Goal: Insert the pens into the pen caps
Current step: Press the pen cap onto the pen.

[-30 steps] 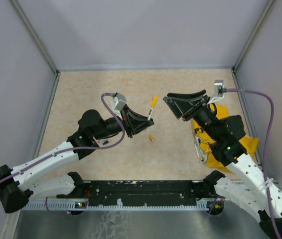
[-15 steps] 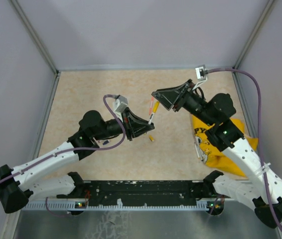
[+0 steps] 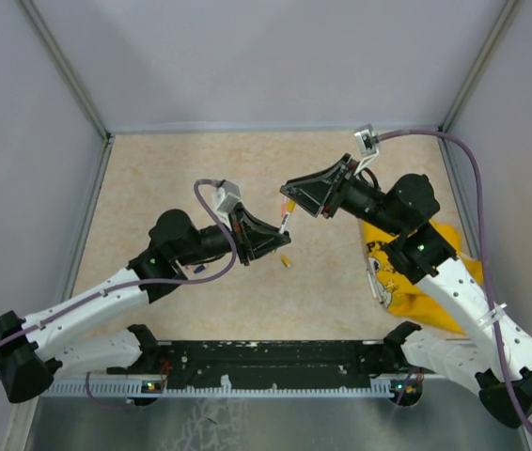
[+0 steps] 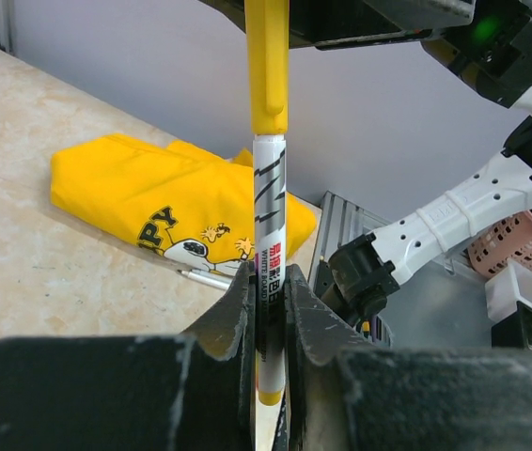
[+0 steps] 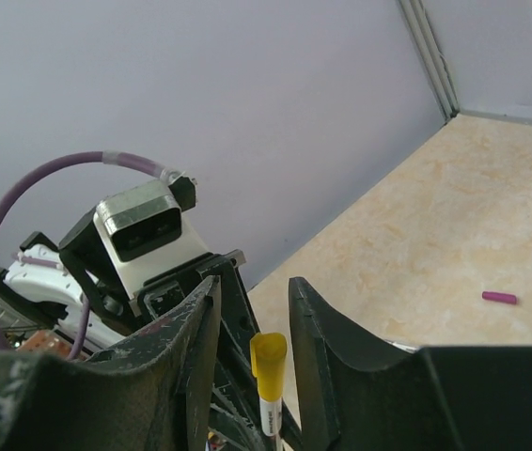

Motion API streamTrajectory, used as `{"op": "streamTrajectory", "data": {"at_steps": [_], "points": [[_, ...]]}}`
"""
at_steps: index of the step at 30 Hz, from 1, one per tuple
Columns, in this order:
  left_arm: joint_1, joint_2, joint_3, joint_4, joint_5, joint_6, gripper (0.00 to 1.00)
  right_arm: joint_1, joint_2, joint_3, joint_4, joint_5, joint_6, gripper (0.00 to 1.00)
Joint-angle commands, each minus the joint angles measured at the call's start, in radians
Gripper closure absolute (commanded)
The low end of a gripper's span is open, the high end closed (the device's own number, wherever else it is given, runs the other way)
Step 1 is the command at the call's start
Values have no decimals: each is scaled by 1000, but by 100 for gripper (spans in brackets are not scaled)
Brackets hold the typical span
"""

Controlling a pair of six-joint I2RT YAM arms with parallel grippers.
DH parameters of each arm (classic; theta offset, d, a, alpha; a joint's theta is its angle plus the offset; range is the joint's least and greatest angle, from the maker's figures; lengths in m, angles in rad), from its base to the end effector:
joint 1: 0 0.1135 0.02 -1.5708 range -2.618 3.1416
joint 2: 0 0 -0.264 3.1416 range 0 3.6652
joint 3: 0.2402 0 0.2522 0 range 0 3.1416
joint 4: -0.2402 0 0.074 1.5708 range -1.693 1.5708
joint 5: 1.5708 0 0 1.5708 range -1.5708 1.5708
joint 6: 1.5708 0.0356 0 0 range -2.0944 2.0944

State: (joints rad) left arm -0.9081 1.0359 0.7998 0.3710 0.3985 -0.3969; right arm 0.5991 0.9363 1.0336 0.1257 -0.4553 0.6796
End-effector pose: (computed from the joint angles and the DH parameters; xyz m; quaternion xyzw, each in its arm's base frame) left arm 0.1389 -0.2004 0.3560 0.3073 0.5862 -0.5517 0.5075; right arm 0.1603 0.1284 0.4331 -0.1517 0.6145 0.5672 0.5268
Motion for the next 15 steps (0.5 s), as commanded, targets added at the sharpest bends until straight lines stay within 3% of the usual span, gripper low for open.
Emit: {"op": "streamTrajectory", "data": {"at_steps": [1,9,15], "points": [[-6,-30,-15,58,-27,-11,100,-2,-12,-6,19,-38,-36,65],[-6,-31,-15,78,-42,-15,100,-2,-4,-16,26,-47,-41,72],[-6,-22,-20,93,-43,-22,100,-2,1,-30,49,-53,-37,89]]}}
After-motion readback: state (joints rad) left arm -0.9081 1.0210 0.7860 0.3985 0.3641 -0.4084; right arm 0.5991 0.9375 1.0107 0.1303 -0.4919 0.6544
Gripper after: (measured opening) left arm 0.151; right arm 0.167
